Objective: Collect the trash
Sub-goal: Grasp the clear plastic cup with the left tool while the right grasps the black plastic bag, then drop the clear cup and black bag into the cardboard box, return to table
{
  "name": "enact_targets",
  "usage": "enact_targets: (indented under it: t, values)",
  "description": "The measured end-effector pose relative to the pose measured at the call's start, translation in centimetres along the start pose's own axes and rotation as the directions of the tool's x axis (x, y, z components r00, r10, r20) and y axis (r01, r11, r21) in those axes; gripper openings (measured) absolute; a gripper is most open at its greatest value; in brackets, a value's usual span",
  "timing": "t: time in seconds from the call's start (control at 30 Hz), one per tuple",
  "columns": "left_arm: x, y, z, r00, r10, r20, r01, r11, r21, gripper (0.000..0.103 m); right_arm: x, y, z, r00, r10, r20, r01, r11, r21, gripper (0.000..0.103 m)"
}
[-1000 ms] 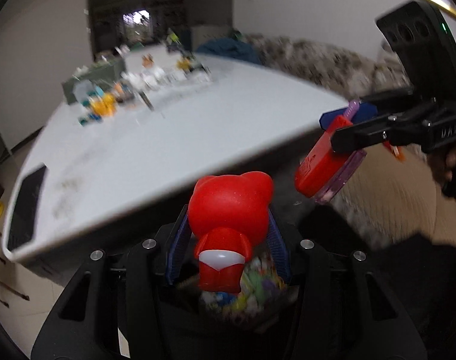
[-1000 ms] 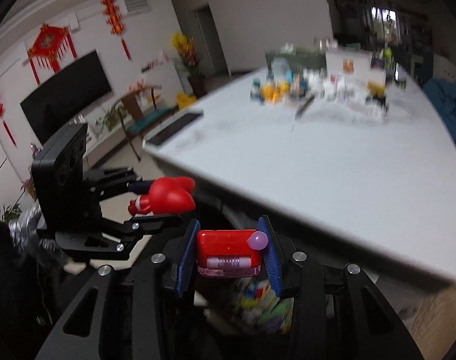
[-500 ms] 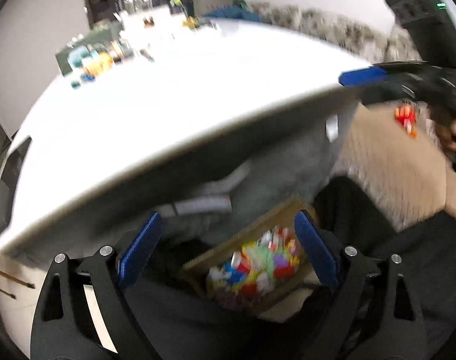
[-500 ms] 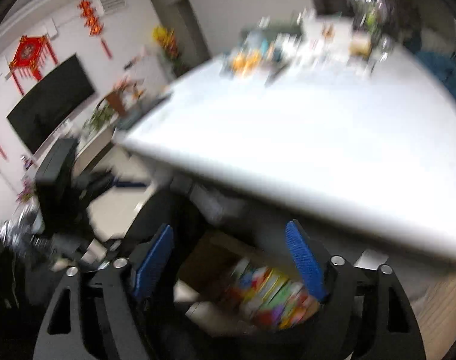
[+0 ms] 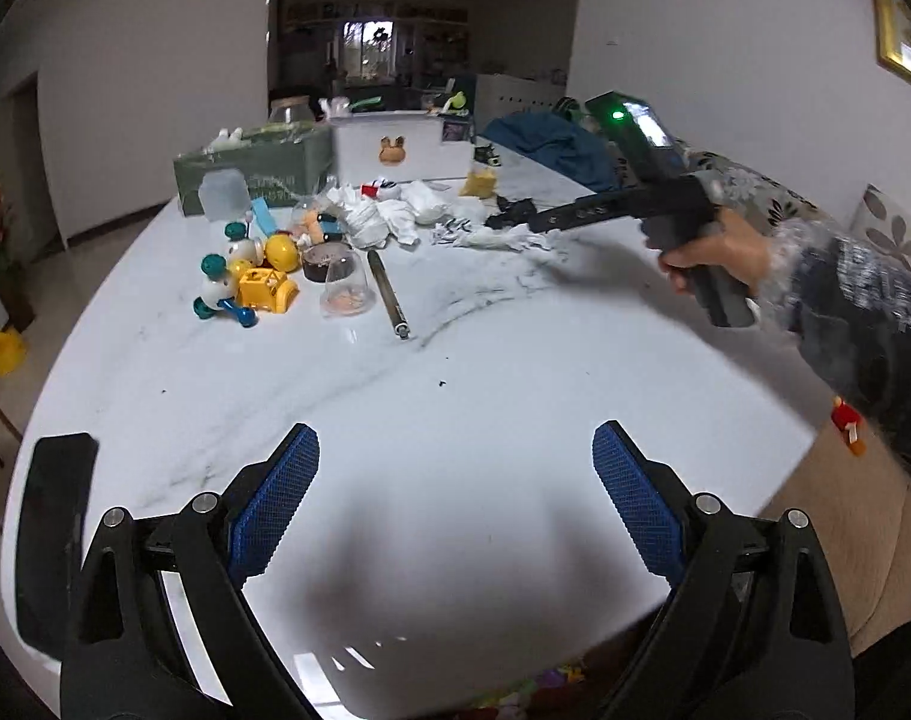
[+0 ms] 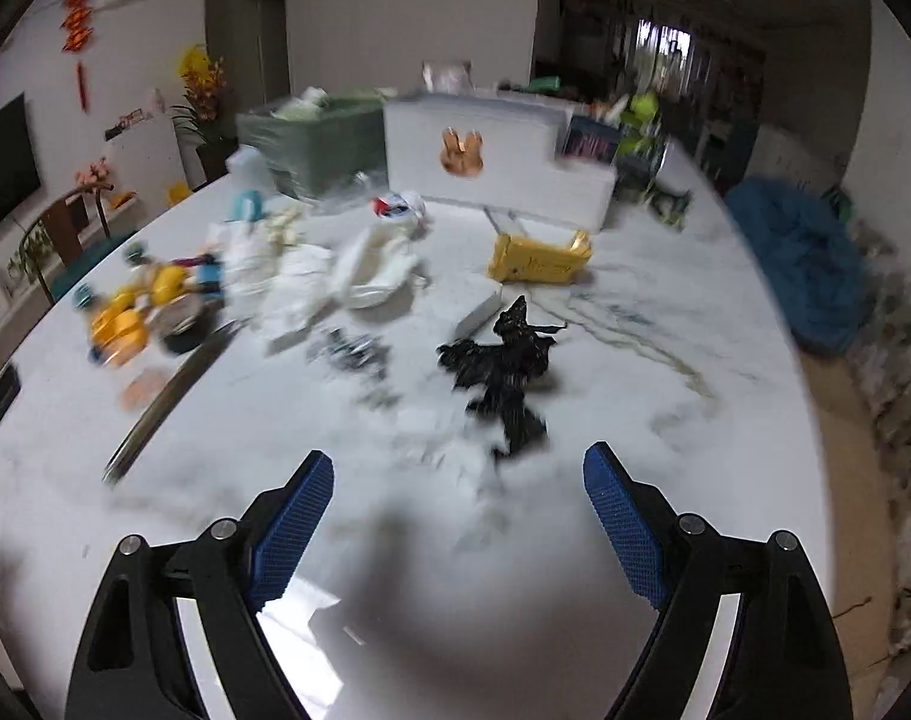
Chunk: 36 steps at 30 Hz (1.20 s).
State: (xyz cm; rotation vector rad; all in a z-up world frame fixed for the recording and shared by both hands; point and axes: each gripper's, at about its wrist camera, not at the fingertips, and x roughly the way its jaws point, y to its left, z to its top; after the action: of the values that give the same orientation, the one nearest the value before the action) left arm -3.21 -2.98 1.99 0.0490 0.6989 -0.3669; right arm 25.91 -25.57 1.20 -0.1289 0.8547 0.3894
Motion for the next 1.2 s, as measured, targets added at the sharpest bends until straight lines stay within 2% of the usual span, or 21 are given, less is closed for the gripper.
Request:
enact_targets:
  t: [0.07,0.2,0.27,0.3,0.4,0.43,0.47,0.53,0.6,0.7,0.77,0.87,0.97,1.03,1.07,1.1,1.2]
  values:
    - [0.5,0.3,0.3,1.0,-0.002,-0.011,0.002,1.0,-0.019,0.091,1.4,0.0,0.5,0.999,0.051,-0.019,-0.051,0.999,-0.008,0.084]
    - [1.1,0.7,0.2,0.999,-0.007,-0.035,0.005,0.999,-0.037,0.091,4.0,1.6,0.9,0.995,0.059,-0.078,-0.07,0.989,-0.134,0.092]
    - [1.5,0.8,0.2,0.999,-0.006,-0.043,0.004,0.999,-0.041,0.09,4.8,1.3,1.0,0.991,0.088,-0.097,-0.1,0.988,-0.12,0.096]
    - [1.8,0.9,0.3,0.999,0.001,-0.048,-0.003,0.999,-0.041,0.09,4.9,1.2,1.2,0.991,0.094,-0.091,-0.104,0.989,-0.109,0.094]
    - [2.7,1.4,0.9,0.998,0.021,-0.054,-0.024,0.998,-0.054,0.091,4.5,1.9,1.2,0.993,0.089,-0.082,-0.099,0.988,-0.121,0.069]
    - [3.1,1.7,1.2,0.998,0.029,-0.053,-0.032,0.998,-0.06,0.091,4.2,2.1,1.1,0.992,0.089,-0.085,-0.099,0.988,-0.118,0.051]
    - [3.5,1.9,1.6,0.997,0.046,-0.054,-0.05,0.997,-0.066,0.09,3.9,2.2,0.9,0.992,0.085,-0.096,-0.095,0.99,-0.105,0.041]
    - [4.8,2.8,2.7,0.995,0.079,-0.06,-0.084,0.993,-0.086,0.09,3.0,2.4,0.1,0.988,0.1,-0.115,-0.11,0.991,-0.079,0.026]
    - [6.6,4.0,4.1,0.99,0.113,-0.09,-0.123,0.985,-0.118,0.09,1.5,3.2,-1.6,0.988,0.088,-0.129,-0.099,0.991,-0.085,0.024]
    - [9.2,5.9,6.3,0.99,0.098,-0.104,-0.116,0.975,-0.192,0.09,-0.8,3.5,-3.9,0.985,0.12,-0.126,-0.13,0.989,-0.071,0.024]
    - [10.7,6.5,7.6,0.986,0.136,-0.101,-0.154,0.966,-0.208,0.09,-2.6,3.9,-5.7,0.986,0.121,-0.113,-0.13,0.989,-0.074,0.024]
    - [13.6,7.0,9.4,0.973,0.2,-0.113,-0.22,0.953,-0.209,0.09,-4.7,4.2,-7.9,0.985,0.147,-0.093,-0.153,0.986,-0.06,0.024]
    - [17.1,7.6,10.3,0.958,0.23,-0.172,-0.266,0.936,-0.231,0.09,-5.7,4.4,-9.0,0.983,0.163,-0.08,-0.167,0.985,-0.047,0.024]
    - [18.5,7.9,10.3,0.958,0.209,-0.198,-0.254,0.939,-0.234,0.061,-6.3,4.4,-9.5,0.983,0.169,-0.067,-0.171,0.985,-0.037,0.024]
    - [18.4,8.2,10.4,0.97,0.165,-0.18,-0.209,0.943,-0.259,0.042,-6.6,4.4,-9.6,0.983,0.172,-0.06,-0.174,0.984,-0.026,0.024]
    - [18.4,8.2,10.4,0.97,0.149,-0.195,-0.197,0.945,-0.261,0.034,-6.8,4.3,-9.6,0.983,0.176,-0.054,-0.177,0.984,-0.014,0.024]
    - [16.6,7.3,9.8,0.97,0.174,-0.169,-0.207,0.958,-0.197,0.033,-7.9,4.6,-9.7,0.982,0.185,-0.023,-0.185,0.983,0.009,0.024]
